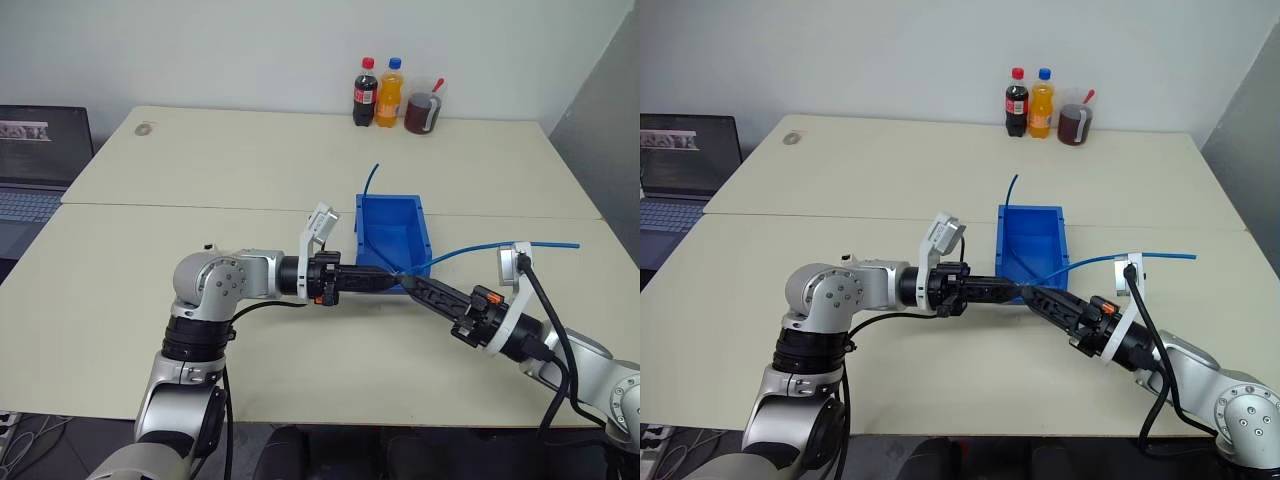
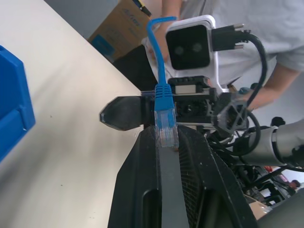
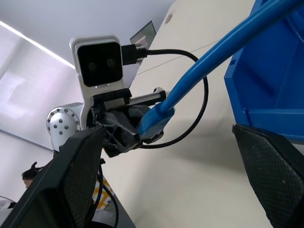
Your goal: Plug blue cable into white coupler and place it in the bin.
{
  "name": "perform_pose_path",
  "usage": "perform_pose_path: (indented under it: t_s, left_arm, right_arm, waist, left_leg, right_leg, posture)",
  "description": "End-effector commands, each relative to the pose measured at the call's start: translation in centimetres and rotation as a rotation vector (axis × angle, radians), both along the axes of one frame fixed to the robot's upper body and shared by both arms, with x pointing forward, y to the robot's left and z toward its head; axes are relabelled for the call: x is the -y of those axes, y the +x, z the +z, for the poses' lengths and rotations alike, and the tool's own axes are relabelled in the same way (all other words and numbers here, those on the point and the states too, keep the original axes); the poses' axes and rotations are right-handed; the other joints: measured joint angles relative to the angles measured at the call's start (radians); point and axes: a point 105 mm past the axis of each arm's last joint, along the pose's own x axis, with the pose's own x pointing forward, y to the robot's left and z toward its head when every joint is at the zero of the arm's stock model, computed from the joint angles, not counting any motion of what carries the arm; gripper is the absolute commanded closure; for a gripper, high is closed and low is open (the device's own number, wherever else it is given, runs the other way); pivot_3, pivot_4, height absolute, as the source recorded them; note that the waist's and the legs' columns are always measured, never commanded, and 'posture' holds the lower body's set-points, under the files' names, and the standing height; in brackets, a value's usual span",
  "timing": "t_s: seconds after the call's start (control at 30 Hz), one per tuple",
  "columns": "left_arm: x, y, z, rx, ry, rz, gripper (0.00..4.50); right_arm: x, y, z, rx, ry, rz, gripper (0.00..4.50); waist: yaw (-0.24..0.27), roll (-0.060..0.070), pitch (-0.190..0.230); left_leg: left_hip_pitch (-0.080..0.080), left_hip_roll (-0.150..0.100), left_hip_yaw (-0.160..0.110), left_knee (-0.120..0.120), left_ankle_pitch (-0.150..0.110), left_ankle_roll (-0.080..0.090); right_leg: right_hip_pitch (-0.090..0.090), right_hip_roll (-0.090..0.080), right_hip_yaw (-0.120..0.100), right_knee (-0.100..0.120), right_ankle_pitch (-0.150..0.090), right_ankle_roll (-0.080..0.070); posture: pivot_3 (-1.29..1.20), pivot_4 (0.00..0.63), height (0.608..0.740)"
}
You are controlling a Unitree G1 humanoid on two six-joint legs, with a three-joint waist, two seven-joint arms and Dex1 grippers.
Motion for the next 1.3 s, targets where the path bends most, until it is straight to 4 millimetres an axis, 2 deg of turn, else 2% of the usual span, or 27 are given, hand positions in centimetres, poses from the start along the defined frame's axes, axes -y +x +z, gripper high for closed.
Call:
perform_pose_path:
  t_s: [0.03,0.1,0.13,0.2,0.33,0.47,0.67,0.7,0.8,0.83,1.07,1.2,1.3]
  left_arm:
    - [-0.1,-0.7,0.7,0.031,-0.016,-0.021,4.27]
    - [-0.1,-0.8,0.7,0.027,-0.016,-0.020,4.27]
    - [-0.1,-0.8,0.7,0.025,-0.017,-0.018,4.27]
    - [-0.1,-0.7,0.8,0.024,-0.018,-0.015,4.27]
    - [0.0,-0.8,0.8,0.021,-0.019,-0.019,4.27]
    - [0.0,-1.0,0.8,0.013,-0.022,-0.021,4.27]
    - [0.0,-1.0,0.9,0.011,-0.025,-0.020,4.27]
    - [0.0,-1.0,0.9,0.015,-0.025,-0.018,4.27]
    - [0.0,-1.0,0.9,0.025,-0.031,-0.013,4.27]
    - [0.0,-1.0,0.9,0.033,-0.031,-0.011,3.71]
    - [-0.6,-0.6,1.2,0.089,-0.028,0.009,2.59]
    - [-1.6,-0.4,1.7,0.163,-0.015,0.022,1.78]
    - [-2.9,0.2,0.8,0.273,0.080,0.074,1.26]
  right_arm:
    - [-0.1,-0.1,0.9,0.035,0.029,0.001,0.00]
    - [-0.1,-0.1,1.0,0.034,0.031,0.002,0.00]
    - [0.0,-0.1,1.0,0.034,0.031,0.002,0.35]
    - [0.0,-0.1,1.0,0.036,0.037,0.001,0.64]
    - [0.0,-0.3,1.1,0.037,0.048,0.002,1.71]
    - [0.0,-0.5,1.0,0.036,0.050,0.007,2.44]
    - [0.0,-0.6,0.8,0.031,0.045,0.012,4.01]
    - [0.0,-0.6,0.8,0.031,0.045,0.012,4.13]
    - [0.0,-0.7,0.8,0.029,0.047,0.015,4.31]
    - [0.1,-0.6,0.8,0.027,0.043,0.013,4.32]
    - [0.4,-0.1,0.9,0.023,0.035,-0.005,4.32]
    - [0.8,0.4,0.8,0.019,0.030,-0.023,4.32]
    - [1.1,0.8,0.7,0.021,0.019,-0.037,4.32]
  waist:
    - [0.000,0.000,0.000]
    - [0.000,0.000,0.000]
    - [0.000,0.000,0.000]
    - [0.000,0.000,0.000]
    - [0.000,0.000,0.000]
    - [0.000,0.000,0.000]
    - [0.000,0.000,0.000]
    - [0.000,0.000,0.000]
    - [0.000,0.000,0.000]
    - [0.000,0.000,0.000]
    - [0.000,0.000,0.000]
    - [0.000,0.000,0.000]
    - [-0.001,0.000,0.000]
  left_leg:
    - [0.000,0.000,0.000,0.000,0.000,0.000]
    - [0.000,0.000,0.000,0.000,0.000,0.000]
    - [0.000,0.000,0.000,0.000,0.000,0.000]
    - [0.000,0.000,0.000,0.000,0.000,0.000]
    - [0.000,0.000,0.000,0.000,0.000,0.000]
    - [0.000,0.000,0.000,0.000,0.000,0.000]
    - [0.000,0.000,0.000,0.000,0.000,0.000]
    - [0.000,0.000,0.000,0.000,0.000,0.000]
    - [0.000,0.000,0.000,0.000,0.000,0.000]
    - [0.000,0.000,0.000,0.000,0.000,0.000]
    - [0.000,0.000,0.000,0.000,0.000,0.000]
    - [0.000,0.000,0.000,0.000,0.000,0.000]
    - [-0.001,0.000,0.000,0.000,0.000,0.000]
  right_leg:
    - [0.000,0.000,0.000,0.000,0.000,0.000]
    - [0.000,0.000,0.000,0.000,0.000,0.000]
    - [0.000,0.000,0.000,0.000,0.000,0.000]
    - [0.000,0.000,0.000,0.000,0.000,0.000]
    - [0.000,0.000,0.000,0.000,0.000,0.000]
    - [0.000,0.000,0.000,0.000,0.000,0.000]
    - [0.000,0.000,0.000,0.000,0.000,0.000]
    - [0.000,0.000,0.000,0.000,0.000,0.000]
    - [0.000,0.000,0.000,0.000,0.000,0.000]
    - [0.000,0.000,0.000,0.000,0.000,0.000]
    - [0.000,0.000,0.000,0.000,0.000,0.000]
    - [-0.001,0.000,0.000,0.000,0.000,0.000]
    - [-0.001,0.000,0.000,-0.001,0.000,0.000]
  posture:
    - [0.00,0.150,0.740]
    - [0.00,0.150,0.740]
    - [0.00,0.150,0.740]
    - [0.00,0.150,0.740]
    - [0.00,0.150,0.740]
    - [0.00,0.150,0.740]
    - [0.00,0.150,0.740]
    - [0.00,0.150,0.740]
    - [0.00,0.150,0.740]
    - [0.00,0.150,0.740]
    - [0.00,0.150,0.740]
    - [0.00,0.150,0.740]
    - [0.00,0.150,0.740]
